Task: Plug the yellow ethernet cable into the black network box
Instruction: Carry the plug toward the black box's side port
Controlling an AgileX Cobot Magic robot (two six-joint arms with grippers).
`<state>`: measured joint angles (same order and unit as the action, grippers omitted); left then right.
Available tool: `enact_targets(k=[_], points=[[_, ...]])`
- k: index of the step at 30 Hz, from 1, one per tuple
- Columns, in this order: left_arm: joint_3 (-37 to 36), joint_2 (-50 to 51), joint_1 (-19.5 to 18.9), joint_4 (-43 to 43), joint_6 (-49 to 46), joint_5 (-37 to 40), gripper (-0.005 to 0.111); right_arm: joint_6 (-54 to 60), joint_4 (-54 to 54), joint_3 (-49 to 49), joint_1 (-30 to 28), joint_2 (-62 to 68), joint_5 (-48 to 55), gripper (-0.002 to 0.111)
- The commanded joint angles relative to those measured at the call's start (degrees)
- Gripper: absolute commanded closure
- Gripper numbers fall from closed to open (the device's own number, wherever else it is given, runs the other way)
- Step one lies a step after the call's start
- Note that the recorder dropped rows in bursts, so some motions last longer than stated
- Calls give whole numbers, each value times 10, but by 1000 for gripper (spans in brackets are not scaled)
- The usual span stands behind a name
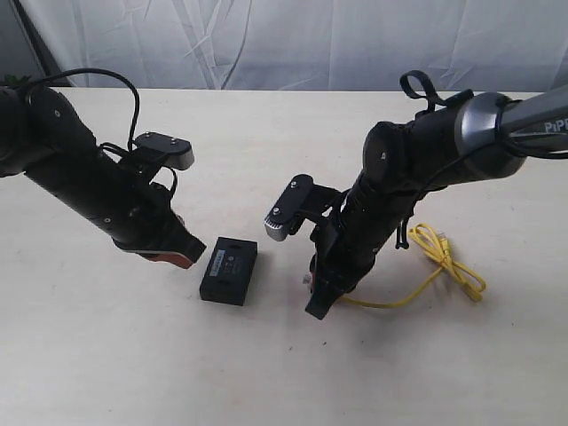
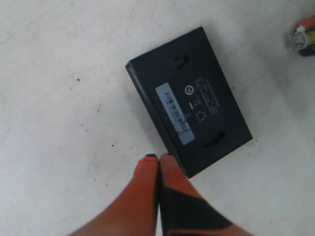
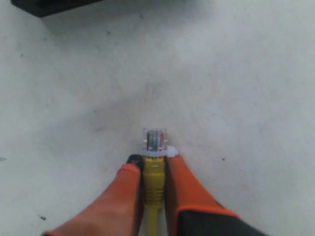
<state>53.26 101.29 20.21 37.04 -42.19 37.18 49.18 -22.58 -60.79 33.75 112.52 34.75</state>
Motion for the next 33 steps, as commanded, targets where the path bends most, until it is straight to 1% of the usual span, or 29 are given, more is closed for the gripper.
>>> enact_targets(k=[1,6,7,8,12,14,16,21,25,27,30,33], points=[[-2,1,-1,8,1,-1,107,1,1,0,0,3,7,109],[-2,1,-1,8,1,-1,107,1,1,0,0,3,7,109],[-2,1,-1,8,1,-1,107,1,0,0,0,2,6,107],[-2,1,-1,8,1,-1,107,1,0,0,0,-2,6,100],[-2,1,-1,8,1,-1,107,1,0,0,0,-11,6,60],[-2,1,-1,8,1,-1,107,1,0,0,0,-13,8,52],[-2,1,-1,8,1,-1,107,1,0,0,0,-19,8,50],[-2,1,-1,8,0,1,107,-9,5,0,0,-61,22,50],[-2,1,-1,7,0,5,107,-47,69,1,-1,-88,56,50],[-2,1,-1,6,0,5,107,-64,85,16,-1,-91,47,50],[-2,1,-1,6,0,5,107,-64,63,40,-1,-91,22,50],[-2,1,-1,6,0,3,107,-29,36,54,2,-88,5,50]])
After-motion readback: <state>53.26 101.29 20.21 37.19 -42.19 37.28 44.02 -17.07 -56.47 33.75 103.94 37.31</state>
